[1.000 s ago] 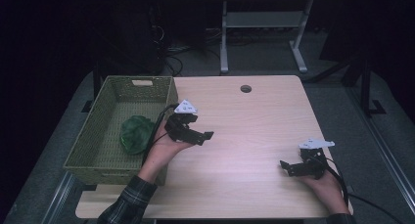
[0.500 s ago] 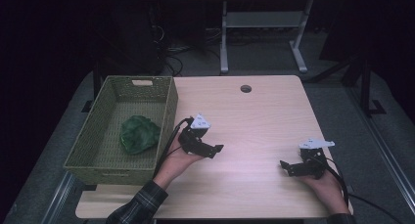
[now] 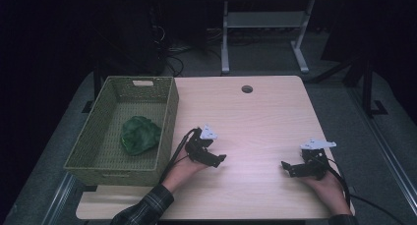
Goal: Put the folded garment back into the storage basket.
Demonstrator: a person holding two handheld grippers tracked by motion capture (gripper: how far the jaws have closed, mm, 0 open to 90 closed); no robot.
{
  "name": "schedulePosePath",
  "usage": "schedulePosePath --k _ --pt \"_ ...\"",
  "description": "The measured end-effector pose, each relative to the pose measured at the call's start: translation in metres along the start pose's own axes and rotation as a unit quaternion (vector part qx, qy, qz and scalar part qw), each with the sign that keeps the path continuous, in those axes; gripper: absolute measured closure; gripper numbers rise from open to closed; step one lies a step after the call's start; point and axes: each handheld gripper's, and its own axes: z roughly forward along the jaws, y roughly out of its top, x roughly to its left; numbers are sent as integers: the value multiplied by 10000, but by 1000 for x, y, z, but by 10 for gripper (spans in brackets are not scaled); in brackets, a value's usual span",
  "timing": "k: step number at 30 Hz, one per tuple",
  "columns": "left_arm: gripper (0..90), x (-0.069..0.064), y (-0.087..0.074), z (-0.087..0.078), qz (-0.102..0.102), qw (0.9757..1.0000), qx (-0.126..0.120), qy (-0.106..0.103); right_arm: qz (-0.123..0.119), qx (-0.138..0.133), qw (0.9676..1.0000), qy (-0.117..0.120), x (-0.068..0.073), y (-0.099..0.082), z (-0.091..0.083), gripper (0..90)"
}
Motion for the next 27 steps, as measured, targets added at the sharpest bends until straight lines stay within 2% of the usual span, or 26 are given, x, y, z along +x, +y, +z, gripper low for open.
schedulePosePath --k 8,11,14,27 --pt "138 -5 -8 15 183 9994 279 109 1 1 10000 0 0 0 0 19" --pt "135 -6 -11 17 119 9999 114 41 -2 0 10000 -1 0 0 0 19" --pt "126 -7 -17 19 141 9997 -177 -5 2 2 10000 -1 0 0 0 19" --pt "126 -7 -17 19 146 9997 -173 -14 -1 1 10000 -1 0 0 0 19"
